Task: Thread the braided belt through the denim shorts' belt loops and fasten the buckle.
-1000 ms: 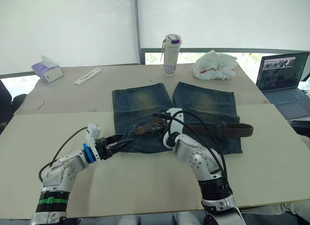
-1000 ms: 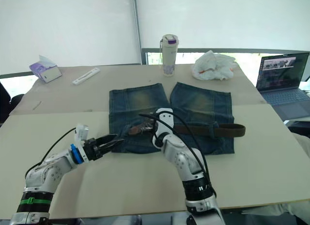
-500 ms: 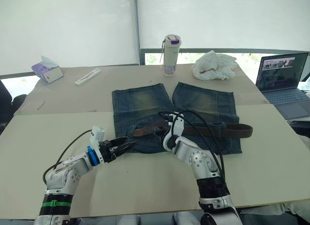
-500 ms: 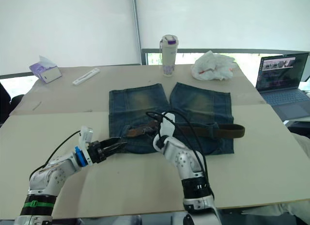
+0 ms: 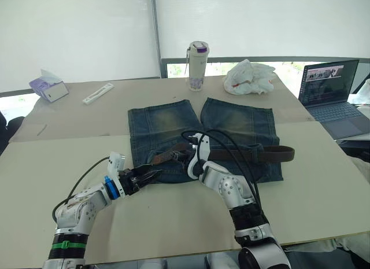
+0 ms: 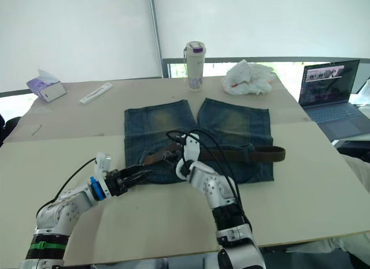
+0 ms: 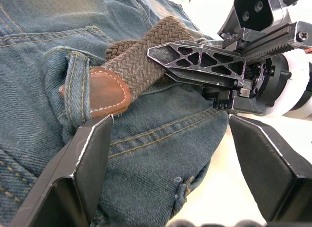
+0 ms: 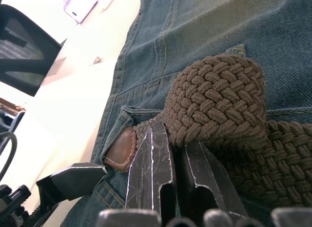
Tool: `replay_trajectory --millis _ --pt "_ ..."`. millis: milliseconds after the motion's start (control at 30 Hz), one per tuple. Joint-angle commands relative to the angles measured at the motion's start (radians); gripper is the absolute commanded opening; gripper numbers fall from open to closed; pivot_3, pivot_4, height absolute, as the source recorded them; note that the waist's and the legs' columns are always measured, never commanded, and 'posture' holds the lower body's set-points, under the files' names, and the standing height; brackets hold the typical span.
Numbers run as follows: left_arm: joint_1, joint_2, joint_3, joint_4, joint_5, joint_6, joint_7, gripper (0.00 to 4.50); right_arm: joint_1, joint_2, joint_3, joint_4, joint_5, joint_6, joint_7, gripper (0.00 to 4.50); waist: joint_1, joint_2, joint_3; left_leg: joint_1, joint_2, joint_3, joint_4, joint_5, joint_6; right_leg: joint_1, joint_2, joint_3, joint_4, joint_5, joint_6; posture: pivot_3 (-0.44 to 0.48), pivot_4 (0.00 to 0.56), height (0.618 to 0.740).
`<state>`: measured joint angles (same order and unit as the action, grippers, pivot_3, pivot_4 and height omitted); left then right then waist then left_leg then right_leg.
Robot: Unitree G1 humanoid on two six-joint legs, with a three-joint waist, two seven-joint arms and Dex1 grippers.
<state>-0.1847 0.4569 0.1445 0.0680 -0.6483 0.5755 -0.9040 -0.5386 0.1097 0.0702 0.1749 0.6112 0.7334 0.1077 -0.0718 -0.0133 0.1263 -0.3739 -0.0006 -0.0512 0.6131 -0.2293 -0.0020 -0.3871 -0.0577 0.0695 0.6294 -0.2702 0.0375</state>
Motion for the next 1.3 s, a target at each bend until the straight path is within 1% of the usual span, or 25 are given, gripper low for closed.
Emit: replay_trajectory --millis 33,167,233,400,500,633,700,800,933,1000,1067,1167,1300 --pt "0.0 -0.005 -0.003 -0.043 -0.015 0.007 -0.011 3.97 -0.096 0.147 -0.018 0.056 0.01 -0.049 -0.012 0.0 0.001 0.0 0.0 0.0 0.0 0.0 0.0 0.0 0.0 0.0 0.0 0.0 0.0 0.0 0.0 0.0 0.15 0.74" --pt "0.0 -0.015 -0.003 -0.051 -0.017 0.015 -0.005 3.97 -0.128 0.172 -0.021 0.111 -0.015 -0.167 -0.025 0.0 0.002 0.0 0.0 0.002 0.0 0.0 0.0 0.0 0.0 0.001 0.0 0.0 0.0 0.0 -0.001 0.0 0.15 0.74" --pt "0.001 -0.021 -0.004 -0.057 -0.019 0.019 -0.004 3.97 -0.143 0.189 -0.017 0.14 -0.005 -0.189 -0.029 0.0 0.002 0.0 0.0 0.002 0.0 0.0 0.0 0.0 0.0 0.001 0.0 0.0 0.0 0.0 -0.001 0.0 0.15 0.74" --pt "0.0 -0.028 -0.007 -0.061 -0.019 0.022 -0.003 3.97 -0.148 0.194 0.045 0.158 0.029 -0.13 0.026 0.0 0.002 -0.001 -0.001 0.001 -0.001 0.0 0.0 0.0 0.0 0.001 0.0 0.0 0.0 0.001 -0.001 0.0 0.15 0.74" --pt "-0.001 -0.031 -0.009 -0.063 -0.017 0.02 -0.002 3.97 -0.156 0.189 0.058 0.166 0.031 -0.111 0.05 0.0 -0.002 -0.001 -0.001 0.002 0.0 0.0 -0.001 0.0 0.0 0.001 0.0 0.0 0.0 0.001 -0.001 0.0 0.15 0.74" --pt "-0.006 -0.036 -0.008 -0.056 -0.014 0.014 0.0 3.97 -0.181 0.172 0.037 0.18 0.074 -0.046 0.091 0.0 -0.006 -0.001 0.0 0.004 0.002 0.0 -0.003 0.0 0.0 0.0 0.001 0.0 0.0 0.002 -0.004 0.0 0.15 0.74" --pt "-0.009 -0.044 -0.002 -0.056 -0.025 0.016 -0.001 3.97 -0.196 0.179 -0.007 0.203 0.096 -0.062 0.071 0.0 -0.004 -0.001 0.0 0.004 0.003 0.0 -0.003 0.0 0.0 0.0 0.004 0.0 0.0 0.002 -0.004 0.0 0.15 0.74" --pt "-0.018 -0.05 0.041 -0.066 -0.086 0.039 -0.009 3.97 -0.196 0.205 -0.085 0.222 0.18 -0.056 0.051 0.0 0.001 -0.001 0.0 0.004 0.003 0.0 -0.003 0.0 0.0 0.0 0.004 0.0 0.0 0.002 -0.004 0.0 0.15 0.74" --pt "-0.035 -0.035 0.149 -0.046 -0.215 0.115 -0.008 3.97 -0.185 0.221 -0.156 0.226 0.318 -0.022 0.052 0.0 0.002 -0.001 0.0 0.003 0.003 0.0 -0.003 0.0 0.0 0.0 0.003 0.0 0.0 0.002 -0.004 0.0 0.15 0.74" --pt "-0.053 -0.032 0.225 -0.022 -0.303 0.167 0.012 3.97 -0.188 0.214 -0.165 0.223 0.355 -0.012 0.055 0.0 0.001 -0.001 0.0 0.003 0.003 0.0 -0.003 0.0 0.0 0.0 0.004 -0.001 0.0 0.002 -0.004 0.0 0.15 0.74" --pt "-0.072 -0.035 0.283 0.01 -0.348 0.185 0.048 3.97 -0.19 0.206 -0.155 0.222 0.358 -0.016 0.052 0.0 0.001 -0.001 0.0 0.002 0.003 0.0 -0.003 0.0 0.0 0.0 0.004 -0.001 -0.001 0.002 -0.004 0.0 0.15 0.74" --pt "-0.085 -0.035 0.3 0.053 -0.328 0.175 0.08 3.97 -0.192 0.183 -0.11 0.225 0.31 -0.027 0.05 0.0 0.001 -0.001 0.0 0.002 0.002 0.0 -0.003 0.0 0.0 -0.001 0.004 -0.001 -0.001 0.002 -0.004 0.0 0.15 0.74" --pt "-0.079 -0.034 0.262 0.083 -0.261 0.139 0.072 3.97 -0.189 0.133 -0.007 0.21 0.192 -0.059 0.079 0.0 0.001 -0.001 0.0 0.003 0.0 0.0 -0.002 0.0 0.0 0.0 0.004 -0.001 -0.001 0.002 -0.004 0.0 0.15 0.74"
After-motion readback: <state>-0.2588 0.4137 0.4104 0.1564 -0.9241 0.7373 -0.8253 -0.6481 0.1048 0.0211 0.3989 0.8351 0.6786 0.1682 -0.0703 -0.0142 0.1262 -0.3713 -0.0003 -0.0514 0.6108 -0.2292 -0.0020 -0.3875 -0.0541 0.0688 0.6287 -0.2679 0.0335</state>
